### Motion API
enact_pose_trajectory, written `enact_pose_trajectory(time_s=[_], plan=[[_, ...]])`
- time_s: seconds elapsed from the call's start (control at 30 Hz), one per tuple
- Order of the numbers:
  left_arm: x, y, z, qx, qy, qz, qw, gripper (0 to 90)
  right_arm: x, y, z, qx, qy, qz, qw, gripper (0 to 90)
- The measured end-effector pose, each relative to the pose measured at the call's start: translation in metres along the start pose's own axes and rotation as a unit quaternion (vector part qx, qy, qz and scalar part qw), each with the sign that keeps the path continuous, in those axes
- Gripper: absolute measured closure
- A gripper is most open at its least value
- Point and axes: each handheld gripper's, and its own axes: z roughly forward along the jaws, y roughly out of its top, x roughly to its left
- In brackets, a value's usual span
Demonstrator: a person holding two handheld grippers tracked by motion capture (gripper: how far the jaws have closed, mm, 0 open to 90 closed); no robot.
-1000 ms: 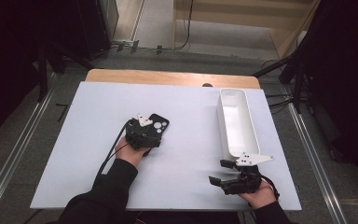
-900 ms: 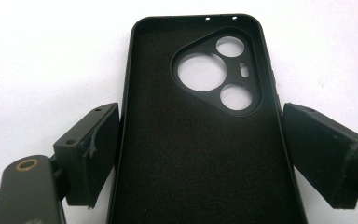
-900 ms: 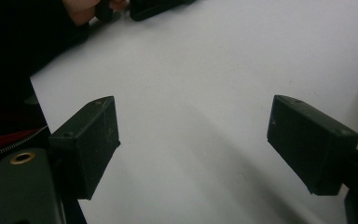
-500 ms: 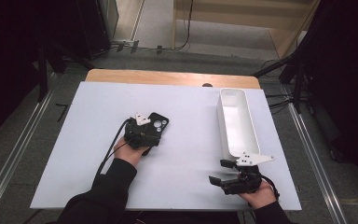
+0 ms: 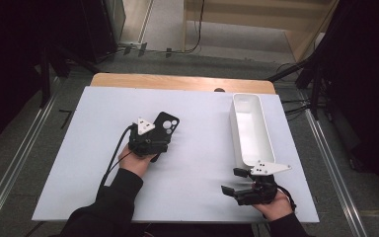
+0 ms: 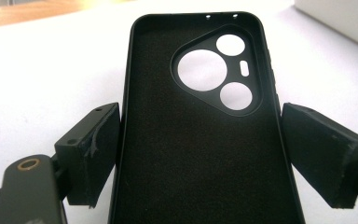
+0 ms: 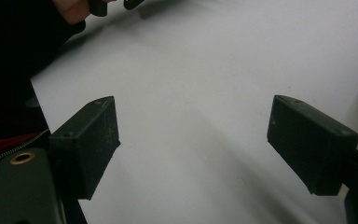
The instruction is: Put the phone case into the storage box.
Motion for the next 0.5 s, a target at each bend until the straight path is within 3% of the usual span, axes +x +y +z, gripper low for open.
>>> enact_pose_trajectory(time_s=[0.23,0.3,0.5], plan=[[-0.003,-0.002,-0.01,-0.041,-0.011,-0.011,0.999,14.5,0.001,0.001,-0.001,-0.003,0.003,0.002,1.0,15.1],[-0.005,-0.003,-0.013,-0.053,-0.021,-0.018,0.9982,14.5,0.001,0.001,-0.001,-0.007,0.001,-0.003,1.0,15.1],[-0.016,-0.006,-0.026,-0.101,-0.015,-0.017,0.9946,14.4,0.003,0.001,-0.002,-0.01,0.001,-0.012,0.9999,15.1]])
